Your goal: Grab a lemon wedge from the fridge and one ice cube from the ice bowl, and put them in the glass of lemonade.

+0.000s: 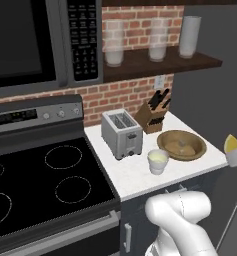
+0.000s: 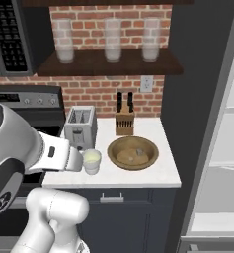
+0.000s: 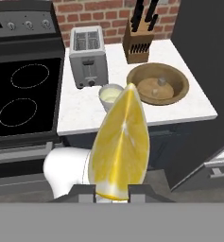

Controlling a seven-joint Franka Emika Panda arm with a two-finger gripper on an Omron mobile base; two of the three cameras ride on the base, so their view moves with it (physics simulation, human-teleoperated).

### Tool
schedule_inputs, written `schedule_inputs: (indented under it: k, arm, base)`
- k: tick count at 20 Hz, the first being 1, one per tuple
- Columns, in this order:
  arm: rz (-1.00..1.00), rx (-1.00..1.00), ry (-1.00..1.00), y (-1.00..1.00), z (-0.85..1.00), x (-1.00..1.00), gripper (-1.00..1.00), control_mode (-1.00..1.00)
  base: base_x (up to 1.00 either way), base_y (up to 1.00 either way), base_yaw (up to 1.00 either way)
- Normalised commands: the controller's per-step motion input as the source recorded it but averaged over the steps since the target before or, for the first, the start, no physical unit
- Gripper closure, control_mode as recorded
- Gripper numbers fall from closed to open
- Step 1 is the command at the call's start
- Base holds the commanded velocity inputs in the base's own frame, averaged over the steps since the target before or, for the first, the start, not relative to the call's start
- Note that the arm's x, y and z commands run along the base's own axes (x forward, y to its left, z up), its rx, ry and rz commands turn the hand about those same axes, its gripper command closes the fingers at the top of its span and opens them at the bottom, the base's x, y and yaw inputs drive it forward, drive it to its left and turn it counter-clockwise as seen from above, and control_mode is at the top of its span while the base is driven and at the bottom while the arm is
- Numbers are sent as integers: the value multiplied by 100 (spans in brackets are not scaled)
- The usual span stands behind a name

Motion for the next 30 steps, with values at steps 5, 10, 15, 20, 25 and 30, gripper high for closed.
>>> schedule_inputs:
  k: [5, 10, 15, 20, 25, 30]
  arm:
    - [0, 0, 0, 0, 0, 0, 100, 100]
    - [0, 0, 0, 0, 0, 0, 100, 100]
    - [6, 0, 6, 1, 0, 30, 100, -100]
    - [3, -2, 19, 26, 0, 64, 100, -100]
    - [4, -2, 13, 28, -18, 50, 100, -100]
    - [6, 0, -1, 9, -75, 23, 100, -100]
  base:
    - [34, -3, 4]
    - [62, 1, 14]
    - [19, 0, 6]
    - [0, 0, 0]
    - [0, 0, 0]
    - [0, 0, 0]
